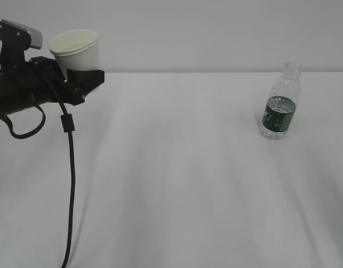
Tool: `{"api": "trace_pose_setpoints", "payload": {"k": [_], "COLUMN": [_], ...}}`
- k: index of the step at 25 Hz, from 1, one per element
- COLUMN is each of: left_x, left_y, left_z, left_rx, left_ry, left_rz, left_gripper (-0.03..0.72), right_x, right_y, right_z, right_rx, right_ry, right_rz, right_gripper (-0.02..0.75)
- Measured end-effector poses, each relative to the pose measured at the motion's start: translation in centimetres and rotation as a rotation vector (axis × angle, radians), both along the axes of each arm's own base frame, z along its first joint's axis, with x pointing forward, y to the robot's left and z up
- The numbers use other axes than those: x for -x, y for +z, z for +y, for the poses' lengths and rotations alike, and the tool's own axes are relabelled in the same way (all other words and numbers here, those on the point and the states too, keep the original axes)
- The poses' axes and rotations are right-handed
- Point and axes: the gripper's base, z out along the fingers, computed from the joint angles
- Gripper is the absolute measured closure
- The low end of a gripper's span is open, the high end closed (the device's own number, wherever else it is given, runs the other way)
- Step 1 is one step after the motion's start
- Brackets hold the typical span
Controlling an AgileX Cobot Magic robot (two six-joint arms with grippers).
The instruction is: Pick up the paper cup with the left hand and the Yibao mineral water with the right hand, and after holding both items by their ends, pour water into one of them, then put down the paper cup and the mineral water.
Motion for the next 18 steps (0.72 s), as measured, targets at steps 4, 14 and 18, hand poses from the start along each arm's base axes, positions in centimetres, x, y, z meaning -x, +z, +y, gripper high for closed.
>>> {"api": "trace_pose_setpoints", "payload": {"k": [4,14,18], "left_x": [-0.3,-0.7,-1.0], "left_y": [-0.2,-0.4,-1.4], "left_z": [1.0,2.9,3.4], "left_rx": [-0.012,-0.014,-0.01], "left_ry": [0.038,0.105,0.128], "left_rz": [0.016,0.033,0.064], "left_gripper": [0.235,0.235,0.235], "right_x": [0.0,0.0,0.0], "right_y": [0.0,0.0,-0.1], "right_z": [0.0,0.0,0.0], "right_rx": [0.001,0.001,0.001], "right_ry": [-0.001,-0.001,-0.002], "right_rz": [0.004,0.004,0.006], "right_gripper": [0.146,0.146,0.146]}}
